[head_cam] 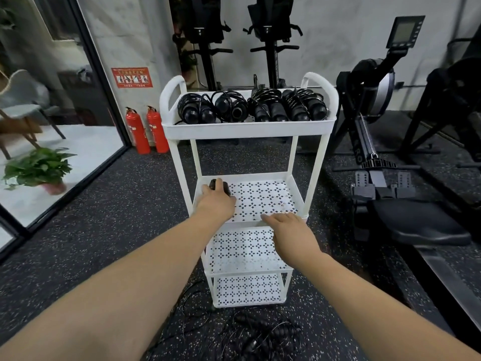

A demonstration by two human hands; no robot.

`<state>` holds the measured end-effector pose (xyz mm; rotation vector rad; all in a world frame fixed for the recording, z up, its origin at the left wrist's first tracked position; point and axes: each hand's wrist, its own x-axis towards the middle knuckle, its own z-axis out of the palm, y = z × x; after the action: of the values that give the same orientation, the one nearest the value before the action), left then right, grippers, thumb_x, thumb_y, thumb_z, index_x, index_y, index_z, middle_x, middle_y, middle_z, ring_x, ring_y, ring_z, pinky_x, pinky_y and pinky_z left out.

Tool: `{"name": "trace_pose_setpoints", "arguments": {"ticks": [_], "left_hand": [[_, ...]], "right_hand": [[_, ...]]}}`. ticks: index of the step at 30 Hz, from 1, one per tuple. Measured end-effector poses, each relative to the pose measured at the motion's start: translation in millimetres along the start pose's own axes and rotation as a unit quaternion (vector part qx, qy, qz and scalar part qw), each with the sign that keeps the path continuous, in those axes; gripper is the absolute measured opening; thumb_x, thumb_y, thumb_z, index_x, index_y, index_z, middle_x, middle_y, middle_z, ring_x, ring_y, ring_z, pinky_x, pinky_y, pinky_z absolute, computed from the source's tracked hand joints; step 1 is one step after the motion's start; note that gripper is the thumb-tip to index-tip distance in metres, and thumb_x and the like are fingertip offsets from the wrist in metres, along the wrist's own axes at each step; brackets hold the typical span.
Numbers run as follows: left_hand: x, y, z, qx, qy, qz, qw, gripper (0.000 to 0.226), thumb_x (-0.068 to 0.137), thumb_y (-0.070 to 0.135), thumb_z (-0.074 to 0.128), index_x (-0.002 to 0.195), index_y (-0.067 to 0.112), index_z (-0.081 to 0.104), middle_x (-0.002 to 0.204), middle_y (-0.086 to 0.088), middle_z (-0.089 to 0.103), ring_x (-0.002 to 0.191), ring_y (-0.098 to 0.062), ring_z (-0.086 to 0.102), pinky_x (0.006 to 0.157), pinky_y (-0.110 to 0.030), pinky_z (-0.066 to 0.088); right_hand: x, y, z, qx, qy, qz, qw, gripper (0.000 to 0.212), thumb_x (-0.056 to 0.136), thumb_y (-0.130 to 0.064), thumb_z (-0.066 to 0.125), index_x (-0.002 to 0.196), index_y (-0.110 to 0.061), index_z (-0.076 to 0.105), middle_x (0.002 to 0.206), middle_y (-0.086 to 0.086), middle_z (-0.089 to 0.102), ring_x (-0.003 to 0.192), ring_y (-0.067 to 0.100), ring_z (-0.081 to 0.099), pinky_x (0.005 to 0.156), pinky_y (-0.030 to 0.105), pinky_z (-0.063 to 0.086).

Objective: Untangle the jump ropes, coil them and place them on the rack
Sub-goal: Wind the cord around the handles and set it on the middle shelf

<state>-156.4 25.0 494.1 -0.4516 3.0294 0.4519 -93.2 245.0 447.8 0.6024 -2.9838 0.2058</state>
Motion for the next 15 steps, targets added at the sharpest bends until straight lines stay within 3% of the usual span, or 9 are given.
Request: {"name": "trace_pose_setpoints", "arguments": {"ticks": [3, 7, 10, 13, 15], "left_hand": [[3, -6, 6, 0.080, 0.031, 0.014, 0.996, 0.057, 0.107, 0.050, 0.043, 0.156, 0.023, 0.030, 0.148, -0.020, 0.039, 0.137, -0.038, 0.038, 0.113, -0.051, 0.032], [9, -15, 5, 0.162, 0.048, 0.020, 0.985, 0.061, 0.107, 0.045, 0.043, 0.158, 0.016, 0.030, 0.154, -0.021, 0.034, 0.140, -0.038, 0.035, 0.116, -0.051, 0.031], [18, -17, 3, 0.158, 0.014, 0.008, 0.987, 0.077, 0.110, 0.037, 0.044, 0.166, 0.000, 0.007, 0.173, -0.023, 0.009, 0.157, -0.041, 0.020, 0.123, -0.051, 0.029], [24, -19, 3, 0.123, -0.028, -0.014, 0.992, 0.087, 0.111, 0.029, 0.044, 0.164, -0.002, -0.018, 0.175, -0.024, -0.014, 0.163, -0.044, -0.002, 0.129, -0.051, 0.020], [25, -20, 3, 0.127, -0.040, -0.029, 0.991, 0.090, 0.111, 0.026, 0.045, 0.163, 0.000, -0.023, 0.173, -0.028, -0.019, 0.162, -0.046, -0.009, 0.132, -0.051, 0.012]], "right_hand": [[-2, 2, 6, 0.007, 0.023, -0.003, 1.000, 0.087, 0.091, 0.009, 0.051, 0.168, -0.029, 0.034, 0.156, 0.000, 0.055, 0.141, 0.027, 0.049, 0.127, 0.035, 0.028], [-3, 2, 6, 0.022, 0.037, -0.005, 0.999, 0.084, 0.097, 0.006, 0.051, 0.169, -0.033, 0.033, 0.161, -0.002, 0.052, 0.144, 0.024, 0.047, 0.122, 0.032, 0.032], [-5, 0, 7, 0.024, 0.031, -0.004, 0.999, 0.081, 0.100, 0.001, 0.052, 0.170, -0.034, 0.030, 0.163, -0.001, 0.049, 0.147, 0.024, 0.044, 0.124, 0.032, 0.030], [-4, 0, 11, 0.028, 0.034, -0.005, 0.999, 0.080, 0.100, -0.001, 0.053, 0.170, -0.034, 0.029, 0.163, -0.001, 0.048, 0.148, 0.025, 0.043, 0.125, 0.034, 0.031], [-3, 1, 16, 0.030, 0.036, -0.011, 0.999, 0.081, 0.099, 0.000, 0.052, 0.170, -0.032, 0.029, 0.163, 0.001, 0.047, 0.148, 0.026, 0.041, 0.126, 0.036, 0.031]]}}
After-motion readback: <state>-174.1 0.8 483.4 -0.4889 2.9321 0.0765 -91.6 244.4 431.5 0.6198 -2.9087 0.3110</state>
